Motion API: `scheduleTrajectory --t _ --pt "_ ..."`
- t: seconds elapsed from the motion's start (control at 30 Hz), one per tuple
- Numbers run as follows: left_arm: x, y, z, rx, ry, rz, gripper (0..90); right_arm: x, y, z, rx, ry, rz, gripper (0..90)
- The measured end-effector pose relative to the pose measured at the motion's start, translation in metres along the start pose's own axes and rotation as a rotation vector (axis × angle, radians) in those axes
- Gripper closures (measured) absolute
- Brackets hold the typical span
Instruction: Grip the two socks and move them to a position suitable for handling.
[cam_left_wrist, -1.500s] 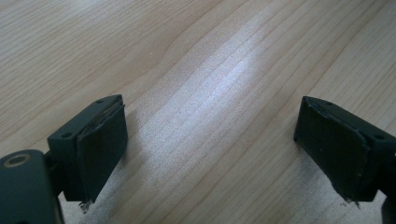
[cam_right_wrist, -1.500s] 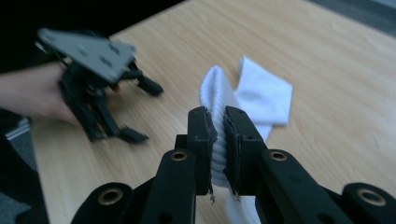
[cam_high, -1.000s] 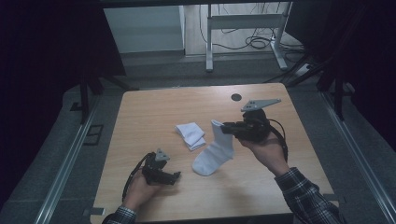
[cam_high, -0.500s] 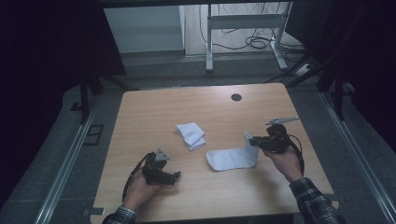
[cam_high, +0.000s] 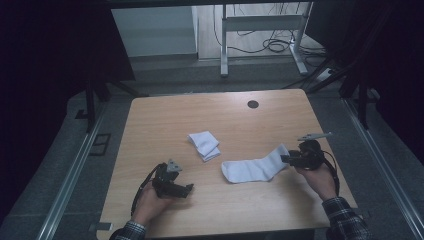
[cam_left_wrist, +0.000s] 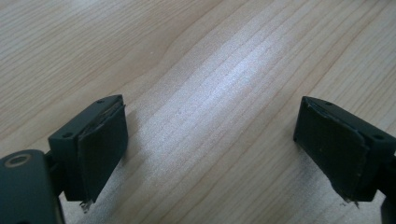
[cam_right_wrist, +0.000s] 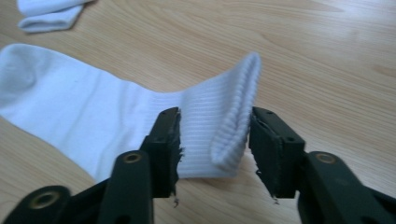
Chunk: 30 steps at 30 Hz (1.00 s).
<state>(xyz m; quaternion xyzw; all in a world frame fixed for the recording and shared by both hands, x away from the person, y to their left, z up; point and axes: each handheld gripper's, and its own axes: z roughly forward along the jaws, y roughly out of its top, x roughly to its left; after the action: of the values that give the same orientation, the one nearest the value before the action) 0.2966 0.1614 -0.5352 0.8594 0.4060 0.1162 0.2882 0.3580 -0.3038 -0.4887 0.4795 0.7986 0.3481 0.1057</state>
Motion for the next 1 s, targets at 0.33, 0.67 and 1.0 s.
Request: scheduleTrajectory --t 0.33,0.67,1.0 --pt "-0.008 0.017 -0.003 0.051 -0.03 -0.011 21.9 -0.009 -0.005 -0.004 -0.013 -0.054 -0.057 44.8" --pt "-0.035 0.052 -0.005 -0.088 -0.059 0.055 36.6 -0.008 -0.006 0.009 0.032 -0.083 -0.106 58.8" --pt "-0.06 0.083 0.019 -0.136 -0.111 0.057 45.3 -0.016 -0.007 0.009 0.023 -0.099 -0.086 64.6"
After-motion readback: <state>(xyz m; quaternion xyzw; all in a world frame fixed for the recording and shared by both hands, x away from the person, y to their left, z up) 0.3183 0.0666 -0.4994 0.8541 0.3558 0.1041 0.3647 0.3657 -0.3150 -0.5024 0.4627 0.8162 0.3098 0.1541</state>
